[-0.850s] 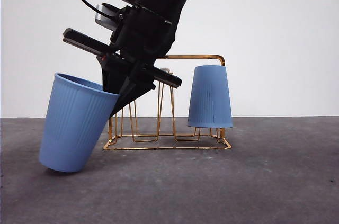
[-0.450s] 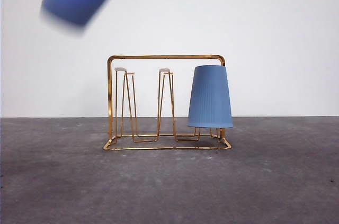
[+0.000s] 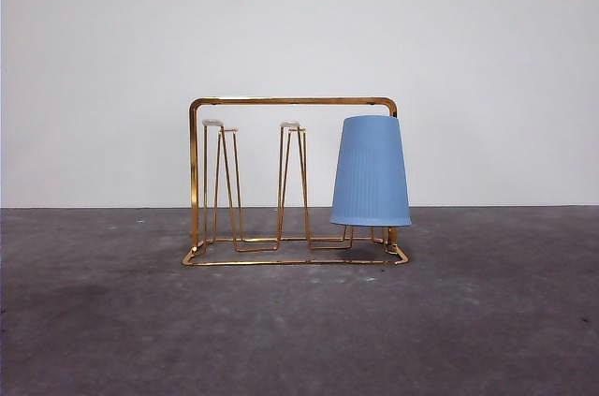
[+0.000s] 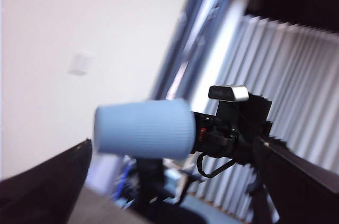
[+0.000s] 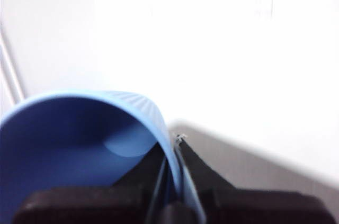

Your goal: Pick up cup 1,put cup 1 in the cup rack,pick up cup 2,put cup 2 in the cup rack

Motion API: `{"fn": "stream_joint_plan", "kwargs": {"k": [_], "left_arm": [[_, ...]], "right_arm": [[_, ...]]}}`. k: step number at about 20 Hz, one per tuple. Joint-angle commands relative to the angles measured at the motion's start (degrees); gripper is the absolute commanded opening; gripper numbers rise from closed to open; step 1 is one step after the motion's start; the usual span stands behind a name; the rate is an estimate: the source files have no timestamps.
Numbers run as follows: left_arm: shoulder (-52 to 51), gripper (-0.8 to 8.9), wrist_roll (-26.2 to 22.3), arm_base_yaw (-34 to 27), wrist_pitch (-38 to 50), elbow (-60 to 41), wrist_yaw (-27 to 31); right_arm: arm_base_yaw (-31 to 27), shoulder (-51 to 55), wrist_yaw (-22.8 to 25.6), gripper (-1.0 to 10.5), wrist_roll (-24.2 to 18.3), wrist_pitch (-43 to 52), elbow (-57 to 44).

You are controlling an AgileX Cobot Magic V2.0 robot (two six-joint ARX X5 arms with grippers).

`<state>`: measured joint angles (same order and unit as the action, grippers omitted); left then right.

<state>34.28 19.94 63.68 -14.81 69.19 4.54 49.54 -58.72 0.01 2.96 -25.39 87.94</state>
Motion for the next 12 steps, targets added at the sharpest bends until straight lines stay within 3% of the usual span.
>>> {"fn": "stream_joint_plan", "kwargs": {"k": [1,7,12], "left_arm": [[3.06,5.44,0.09,0.15,5.75,-0.39,-3.98],[11.74,5.44,1.73,0.15,19.67,-0.39,-10.58],[20.31,5.45,6.43,0.13,34.18,-0.37,-16.41]], "right_arm": [[0.13,3.39,-0.92,-0.1,-3.23,3.19,-0.02],[0.13,8.44,-9.62,-0.1,-3.63,11.04,-0.02],[0.13,8.85,-13.9,-0.1,-3.67,14.49,-0.02]]}}
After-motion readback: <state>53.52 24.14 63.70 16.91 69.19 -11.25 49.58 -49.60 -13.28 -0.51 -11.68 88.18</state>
